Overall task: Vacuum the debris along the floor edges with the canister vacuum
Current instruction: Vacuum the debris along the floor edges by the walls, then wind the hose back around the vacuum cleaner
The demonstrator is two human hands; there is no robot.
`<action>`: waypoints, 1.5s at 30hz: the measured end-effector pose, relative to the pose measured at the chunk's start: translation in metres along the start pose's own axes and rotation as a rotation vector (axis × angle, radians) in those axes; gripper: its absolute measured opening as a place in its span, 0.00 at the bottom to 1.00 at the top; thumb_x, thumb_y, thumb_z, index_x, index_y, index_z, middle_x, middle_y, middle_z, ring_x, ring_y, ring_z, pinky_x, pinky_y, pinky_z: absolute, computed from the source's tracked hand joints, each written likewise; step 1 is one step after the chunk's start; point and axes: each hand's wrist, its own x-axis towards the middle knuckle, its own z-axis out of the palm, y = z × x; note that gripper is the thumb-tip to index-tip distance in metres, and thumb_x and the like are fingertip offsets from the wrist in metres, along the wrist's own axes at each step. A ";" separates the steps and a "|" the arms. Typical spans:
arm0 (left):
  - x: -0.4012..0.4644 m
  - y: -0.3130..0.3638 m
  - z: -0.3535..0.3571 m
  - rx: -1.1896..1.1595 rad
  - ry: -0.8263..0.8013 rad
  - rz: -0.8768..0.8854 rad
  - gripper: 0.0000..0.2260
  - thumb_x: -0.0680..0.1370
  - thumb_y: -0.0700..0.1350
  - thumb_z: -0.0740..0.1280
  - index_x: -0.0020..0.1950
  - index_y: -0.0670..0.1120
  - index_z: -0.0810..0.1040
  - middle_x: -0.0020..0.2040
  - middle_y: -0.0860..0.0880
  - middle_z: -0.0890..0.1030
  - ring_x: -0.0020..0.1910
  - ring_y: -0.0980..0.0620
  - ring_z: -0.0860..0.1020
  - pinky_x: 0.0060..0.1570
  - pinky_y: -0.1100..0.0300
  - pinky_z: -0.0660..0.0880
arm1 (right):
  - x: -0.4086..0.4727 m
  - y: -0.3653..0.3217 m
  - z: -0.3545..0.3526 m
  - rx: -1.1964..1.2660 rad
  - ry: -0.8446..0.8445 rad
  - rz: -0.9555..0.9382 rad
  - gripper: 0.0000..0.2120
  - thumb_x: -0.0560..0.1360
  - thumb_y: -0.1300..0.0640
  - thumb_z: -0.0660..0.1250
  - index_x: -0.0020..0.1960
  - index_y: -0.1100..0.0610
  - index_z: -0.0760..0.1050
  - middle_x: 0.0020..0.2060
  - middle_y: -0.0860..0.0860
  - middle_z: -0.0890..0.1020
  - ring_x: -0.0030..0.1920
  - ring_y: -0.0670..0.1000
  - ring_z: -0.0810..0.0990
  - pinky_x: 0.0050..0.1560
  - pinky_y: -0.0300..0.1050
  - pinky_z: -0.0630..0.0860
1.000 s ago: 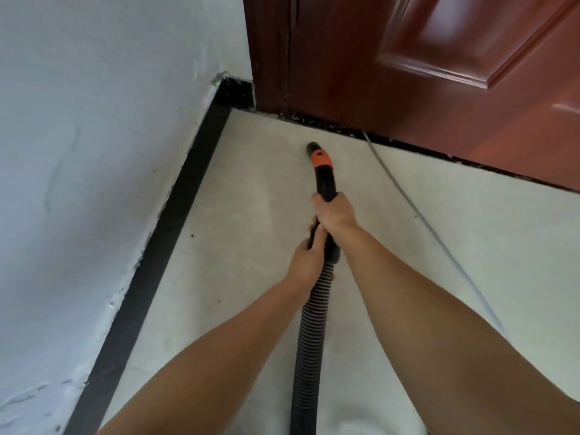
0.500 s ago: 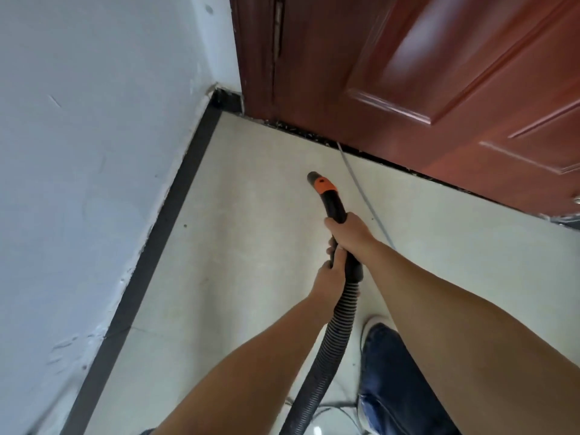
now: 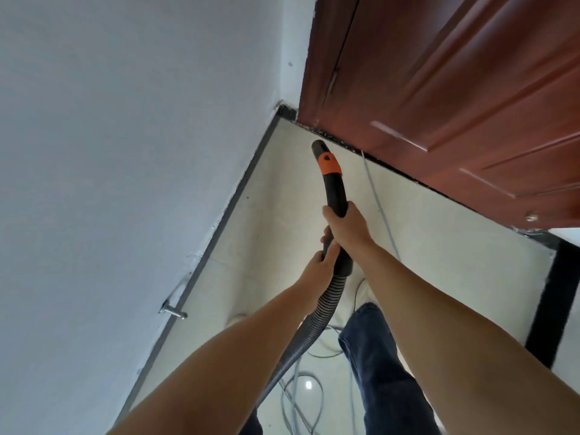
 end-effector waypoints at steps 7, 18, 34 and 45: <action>-0.113 0.019 -0.034 0.031 -0.027 -0.037 0.33 0.75 0.71 0.54 0.67 0.47 0.72 0.59 0.46 0.80 0.58 0.46 0.79 0.63 0.50 0.74 | -0.111 -0.051 0.003 0.047 0.017 -0.036 0.10 0.75 0.56 0.65 0.54 0.59 0.70 0.32 0.55 0.80 0.31 0.53 0.81 0.31 0.40 0.77; -0.188 0.014 0.011 -0.091 0.270 0.108 0.30 0.78 0.68 0.53 0.56 0.43 0.78 0.50 0.45 0.82 0.48 0.49 0.80 0.57 0.55 0.76 | -0.165 -0.059 -0.037 0.037 -0.271 -0.103 0.11 0.75 0.60 0.65 0.57 0.60 0.71 0.36 0.54 0.81 0.36 0.51 0.81 0.43 0.44 0.78; -0.240 -0.031 0.028 -0.291 0.617 0.285 0.19 0.78 0.60 0.62 0.39 0.46 0.71 0.33 0.50 0.72 0.33 0.52 0.70 0.36 0.61 0.67 | -0.226 -0.050 -0.039 0.091 -0.501 -0.170 0.15 0.75 0.62 0.65 0.61 0.59 0.69 0.39 0.54 0.79 0.38 0.50 0.80 0.43 0.43 0.78; -0.363 -0.131 -0.018 -0.497 0.593 0.530 0.09 0.75 0.47 0.71 0.46 0.48 0.72 0.37 0.49 0.77 0.34 0.55 0.74 0.36 0.62 0.72 | -0.377 -0.039 0.047 -0.109 -0.650 -0.503 0.06 0.72 0.65 0.65 0.46 0.59 0.70 0.30 0.54 0.74 0.31 0.52 0.75 0.36 0.45 0.76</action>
